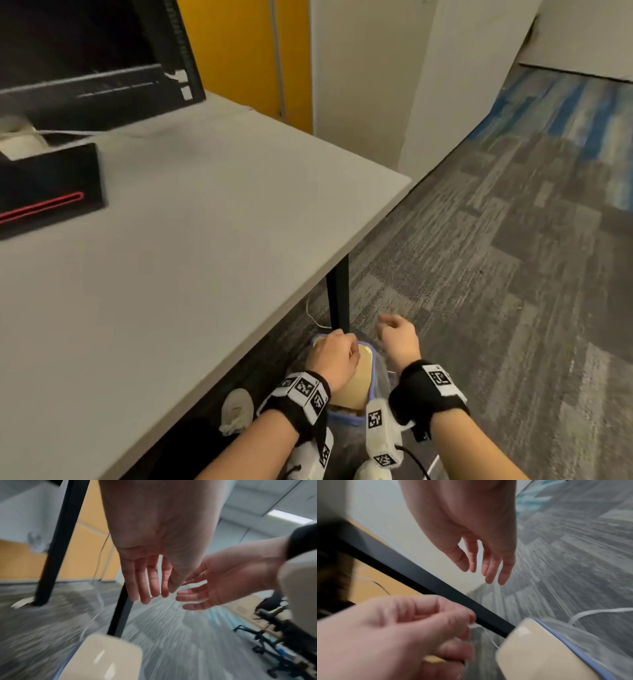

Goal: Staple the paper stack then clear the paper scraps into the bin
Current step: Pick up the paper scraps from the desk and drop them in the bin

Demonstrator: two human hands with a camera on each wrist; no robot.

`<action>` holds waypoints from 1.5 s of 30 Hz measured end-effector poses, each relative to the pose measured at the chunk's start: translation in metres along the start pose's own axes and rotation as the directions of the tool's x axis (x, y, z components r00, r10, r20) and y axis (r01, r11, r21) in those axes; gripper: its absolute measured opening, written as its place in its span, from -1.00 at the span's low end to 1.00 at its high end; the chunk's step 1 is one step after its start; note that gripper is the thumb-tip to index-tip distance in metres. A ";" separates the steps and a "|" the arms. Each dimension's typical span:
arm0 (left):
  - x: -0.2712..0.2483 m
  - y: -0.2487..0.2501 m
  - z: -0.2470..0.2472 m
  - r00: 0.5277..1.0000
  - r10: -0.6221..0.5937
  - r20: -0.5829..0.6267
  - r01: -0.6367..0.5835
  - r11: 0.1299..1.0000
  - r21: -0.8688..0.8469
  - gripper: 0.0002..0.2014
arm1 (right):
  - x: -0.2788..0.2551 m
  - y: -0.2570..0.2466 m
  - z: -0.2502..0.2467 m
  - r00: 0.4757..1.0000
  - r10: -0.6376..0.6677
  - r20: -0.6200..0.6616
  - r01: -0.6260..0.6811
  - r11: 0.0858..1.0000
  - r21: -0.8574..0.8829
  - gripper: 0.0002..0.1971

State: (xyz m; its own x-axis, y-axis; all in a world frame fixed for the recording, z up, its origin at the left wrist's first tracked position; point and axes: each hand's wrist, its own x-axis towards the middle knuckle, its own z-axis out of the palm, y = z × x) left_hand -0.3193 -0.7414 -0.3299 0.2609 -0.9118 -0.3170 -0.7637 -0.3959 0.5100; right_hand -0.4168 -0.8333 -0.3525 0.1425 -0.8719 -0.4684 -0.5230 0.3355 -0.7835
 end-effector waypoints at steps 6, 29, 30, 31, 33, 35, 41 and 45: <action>-0.143 0.059 -0.098 0.946 0.294 -0.139 -0.303 0.952 -0.049 -0.84 | -0.123 -0.100 -0.092 0.845 -0.454 -0.282 0.469 0.883 -0.017 -0.68; -0.420 -0.170 -0.280 0.798 -0.489 -0.353 0.584 0.774 0.247 -0.69 | -0.391 -0.237 0.188 0.303 -0.213 0.929 0.933 -0.130 -0.334 -0.57; -0.419 -0.173 -0.277 0.799 -0.519 -0.305 0.593 0.762 0.258 -0.67 | -0.396 -0.235 0.195 0.313 -0.194 0.930 0.921 -0.176 -0.347 -0.57; -0.417 -0.175 -0.276 0.795 -0.547 -0.263 0.605 0.750 0.268 -0.65 | -0.400 -0.235 0.201 0.319 -0.180 0.930 0.912 -0.208 -0.353 -0.57; -0.410 -0.177 -0.275 0.782 -0.584 -0.217 0.623 0.727 0.288 -0.62 | -0.406 -0.235 0.212 0.317 -0.168 0.933 0.916 -0.200 -0.348 -0.55; -0.403 -0.177 -0.276 0.790 -0.574 -0.214 0.613 0.736 0.287 -0.61 | -0.405 -0.240 0.220 0.310 -0.226 0.923 0.933 -0.114 -0.341 -0.56; -0.388 -0.178 -0.283 0.839 -0.495 -0.227 0.538 0.816 0.212 -0.62 | -0.394 -0.242 0.235 0.347 -0.338 0.875 0.923 -0.042 -0.382 -0.71; -0.403 -0.187 -0.295 0.779 -0.507 -0.369 0.588 0.795 0.149 -0.63 | -0.397 -0.237 0.245 0.288 -0.365 0.885 0.946 -0.034 -0.322 -0.71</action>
State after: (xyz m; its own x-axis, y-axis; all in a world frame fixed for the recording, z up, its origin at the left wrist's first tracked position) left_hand -0.1074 -0.3317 -0.0620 0.8086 -0.5494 -0.2104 -0.5412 -0.8349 0.1000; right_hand -0.1432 -0.4788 -0.0809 0.9759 -0.0583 -0.2104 -0.1181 -0.9513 -0.2846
